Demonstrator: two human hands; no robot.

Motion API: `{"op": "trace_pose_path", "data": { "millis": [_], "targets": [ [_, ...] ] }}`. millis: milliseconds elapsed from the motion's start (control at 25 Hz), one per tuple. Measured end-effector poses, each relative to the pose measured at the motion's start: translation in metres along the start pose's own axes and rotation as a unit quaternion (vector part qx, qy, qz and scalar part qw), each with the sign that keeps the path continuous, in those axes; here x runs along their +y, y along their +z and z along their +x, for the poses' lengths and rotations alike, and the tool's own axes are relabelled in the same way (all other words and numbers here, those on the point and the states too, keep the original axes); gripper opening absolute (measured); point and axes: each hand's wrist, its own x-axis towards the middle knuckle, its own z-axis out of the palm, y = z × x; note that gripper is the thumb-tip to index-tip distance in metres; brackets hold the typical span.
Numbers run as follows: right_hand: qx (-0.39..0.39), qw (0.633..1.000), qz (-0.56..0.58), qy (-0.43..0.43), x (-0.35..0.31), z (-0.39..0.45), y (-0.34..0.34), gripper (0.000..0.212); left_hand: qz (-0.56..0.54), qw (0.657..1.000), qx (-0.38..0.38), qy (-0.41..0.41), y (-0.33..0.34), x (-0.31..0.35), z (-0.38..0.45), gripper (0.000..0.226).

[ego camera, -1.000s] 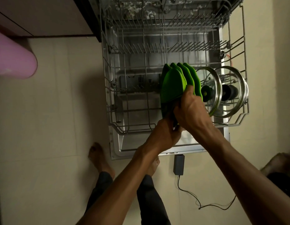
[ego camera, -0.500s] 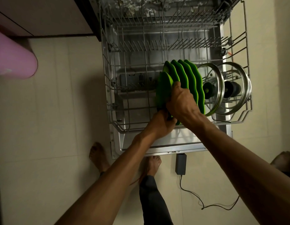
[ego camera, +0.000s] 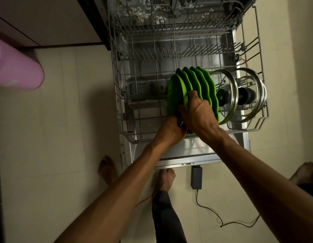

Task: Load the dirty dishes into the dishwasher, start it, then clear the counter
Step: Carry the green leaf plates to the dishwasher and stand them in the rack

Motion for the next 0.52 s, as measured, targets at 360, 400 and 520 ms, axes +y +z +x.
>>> {"op": "trace_pose_path", "data": {
  "millis": [360, 400, 520],
  "targets": [
    [0.073, 0.996, 0.023, -0.044, 0.019, -0.026, 0.011, 0.040, 0.154, 0.980, 0.075, 0.098, -0.010, -0.006, -0.033, 0.052],
    [0.077, 0.995, 0.025, -0.055, 0.020, -0.029, 0.010, 0.043, 0.168, 0.978, 0.077, 0.094, -0.014, -0.002, -0.036, 0.060],
    [0.096, 0.991, 0.031, -0.087, 0.016, -0.042, -0.001, 0.049, 0.192, 0.973, 0.093, 0.093, -0.026, 0.014, -0.052, 0.070]
  ]
}}
